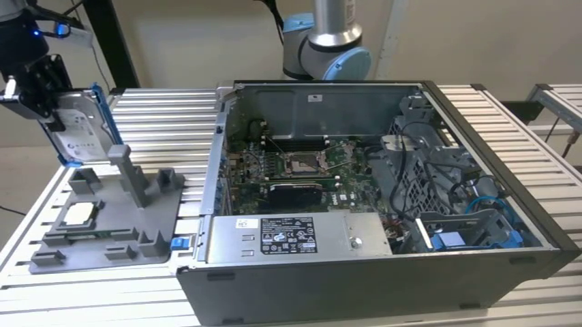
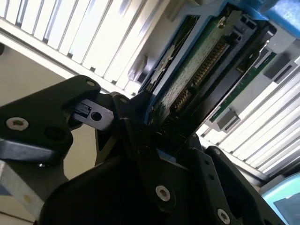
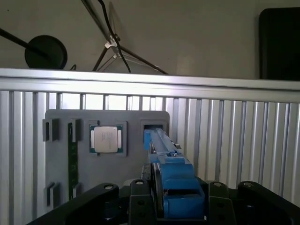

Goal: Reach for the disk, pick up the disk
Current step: 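Pick up the disk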

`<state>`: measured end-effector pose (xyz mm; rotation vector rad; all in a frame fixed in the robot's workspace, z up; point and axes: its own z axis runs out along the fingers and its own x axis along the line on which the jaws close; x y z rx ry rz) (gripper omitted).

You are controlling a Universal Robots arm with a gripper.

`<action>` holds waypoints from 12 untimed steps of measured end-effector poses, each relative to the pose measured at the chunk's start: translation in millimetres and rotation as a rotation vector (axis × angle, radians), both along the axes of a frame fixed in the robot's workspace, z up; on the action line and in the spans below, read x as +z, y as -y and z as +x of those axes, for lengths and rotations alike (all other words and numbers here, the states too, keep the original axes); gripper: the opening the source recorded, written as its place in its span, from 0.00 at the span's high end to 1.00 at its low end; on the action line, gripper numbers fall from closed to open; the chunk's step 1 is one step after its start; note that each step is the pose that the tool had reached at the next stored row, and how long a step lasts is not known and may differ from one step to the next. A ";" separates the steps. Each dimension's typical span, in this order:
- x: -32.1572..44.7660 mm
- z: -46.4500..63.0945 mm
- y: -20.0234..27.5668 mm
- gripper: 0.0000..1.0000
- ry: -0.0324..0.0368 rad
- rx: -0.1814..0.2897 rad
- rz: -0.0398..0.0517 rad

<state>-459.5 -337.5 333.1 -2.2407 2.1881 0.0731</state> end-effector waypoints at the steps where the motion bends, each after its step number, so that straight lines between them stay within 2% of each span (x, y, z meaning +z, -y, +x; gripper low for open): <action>1: 1.5 0.0 0.0 1.00 0.0001 0.000 0.0000; 12: 16.9 0.0 0.0 1.00 0.0001 0.000 0.0000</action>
